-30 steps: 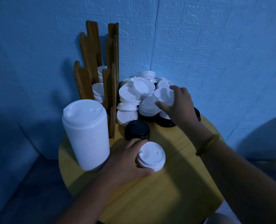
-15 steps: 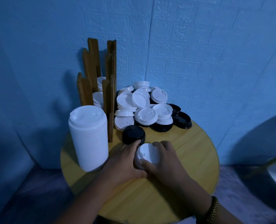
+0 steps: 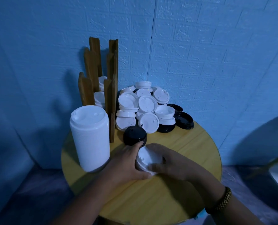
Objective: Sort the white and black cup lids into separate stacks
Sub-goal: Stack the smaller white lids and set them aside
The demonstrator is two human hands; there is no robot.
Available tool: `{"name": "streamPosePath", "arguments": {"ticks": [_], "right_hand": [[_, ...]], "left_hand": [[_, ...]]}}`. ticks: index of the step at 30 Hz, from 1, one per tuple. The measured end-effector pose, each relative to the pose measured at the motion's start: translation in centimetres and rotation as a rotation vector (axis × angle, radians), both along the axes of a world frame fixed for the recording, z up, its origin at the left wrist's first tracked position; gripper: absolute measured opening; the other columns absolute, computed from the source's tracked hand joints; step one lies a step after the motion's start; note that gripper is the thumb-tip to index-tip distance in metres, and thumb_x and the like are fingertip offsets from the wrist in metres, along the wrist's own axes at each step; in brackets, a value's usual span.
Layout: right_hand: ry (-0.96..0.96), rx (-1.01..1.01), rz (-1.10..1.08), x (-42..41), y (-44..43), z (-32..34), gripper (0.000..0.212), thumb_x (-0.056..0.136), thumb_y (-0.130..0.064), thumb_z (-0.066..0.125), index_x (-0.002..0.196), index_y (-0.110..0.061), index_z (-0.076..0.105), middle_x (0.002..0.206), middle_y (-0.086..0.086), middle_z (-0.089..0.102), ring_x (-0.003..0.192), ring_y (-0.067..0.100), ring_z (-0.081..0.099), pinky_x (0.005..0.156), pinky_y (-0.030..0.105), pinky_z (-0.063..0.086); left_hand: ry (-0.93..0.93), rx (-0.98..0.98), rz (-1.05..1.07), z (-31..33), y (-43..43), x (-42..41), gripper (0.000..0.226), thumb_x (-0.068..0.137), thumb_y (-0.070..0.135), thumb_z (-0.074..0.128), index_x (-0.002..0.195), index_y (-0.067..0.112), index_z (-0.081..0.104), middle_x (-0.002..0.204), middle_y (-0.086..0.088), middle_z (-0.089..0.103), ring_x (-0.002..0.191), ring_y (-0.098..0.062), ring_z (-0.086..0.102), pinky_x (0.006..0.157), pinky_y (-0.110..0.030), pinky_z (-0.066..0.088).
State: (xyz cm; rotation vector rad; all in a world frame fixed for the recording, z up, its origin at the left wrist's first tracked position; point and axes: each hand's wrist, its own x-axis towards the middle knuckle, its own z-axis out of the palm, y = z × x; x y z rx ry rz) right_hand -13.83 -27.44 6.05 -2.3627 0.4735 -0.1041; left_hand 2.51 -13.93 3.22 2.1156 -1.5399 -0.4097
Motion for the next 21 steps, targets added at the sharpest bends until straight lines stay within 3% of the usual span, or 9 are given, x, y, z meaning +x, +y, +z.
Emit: {"name": "streamPosePath", "arguments": {"ticks": [3,8,10,15,21], "right_hand": [[-0.005,-0.069,-0.031,0.3,0.0,0.0,0.071,0.081,-0.059,0.071,0.142,-0.035,0.044,0.139,-0.021,0.046,0.125,0.001,0.048,0.106,0.033,0.043],[0.039,-0.44,-0.262,1.3,2.4,-0.6,0.073,0.078,-0.082,0.048,0.125,-0.027,0.045,0.114,-0.008,0.045,0.101,0.014,0.05,0.08,0.031,0.043],[0.011,-0.422,-0.251,1.4,2.5,-1.0,0.072,0.078,-0.081,0.048,0.127,-0.027,0.043,0.114,-0.009,0.041,0.103,0.012,0.047,0.08,0.03,0.041],[0.016,-0.075,-0.101,0.5,0.9,0.0,0.076,0.081,-0.056,0.071,0.145,-0.03,0.037,0.129,-0.018,0.038,0.114,0.004,0.046,0.089,0.022,0.04],[0.093,-0.308,-0.09,1.0,0.8,0.4,0.083,0.079,-0.057,0.073,0.147,-0.027,0.036,0.132,-0.006,0.044,0.12,0.016,0.045,0.097,0.037,0.044]], "left_hand": [[-0.015,-0.013,-0.003,-0.1,0.0,-0.1,0.116,0.07,0.068,0.08,0.159,0.041,0.011,0.159,0.01,0.035,0.14,-0.012,0.037,0.108,-0.031,0.042],[-0.056,-0.036,0.001,-0.1,-0.2,-0.3,0.109,0.073,0.062,0.081,0.158,0.04,0.015,0.153,0.01,0.041,0.134,-0.011,0.041,0.099,-0.025,0.043],[-0.053,-0.038,-0.003,-0.1,-0.2,-0.2,0.109,0.074,0.059,0.081,0.158,0.04,0.014,0.154,0.009,0.04,0.135,-0.011,0.041,0.1,-0.026,0.042],[-0.006,-0.042,-0.005,-0.3,-0.1,-0.1,0.11,0.07,0.063,0.082,0.157,0.04,0.019,0.151,0.011,0.042,0.134,-0.009,0.041,0.103,-0.028,0.045],[0.015,-0.039,0.001,-0.5,-0.2,0.1,0.113,0.065,0.068,0.081,0.156,0.04,0.02,0.147,0.011,0.046,0.13,-0.009,0.045,0.103,-0.034,0.049]]}}
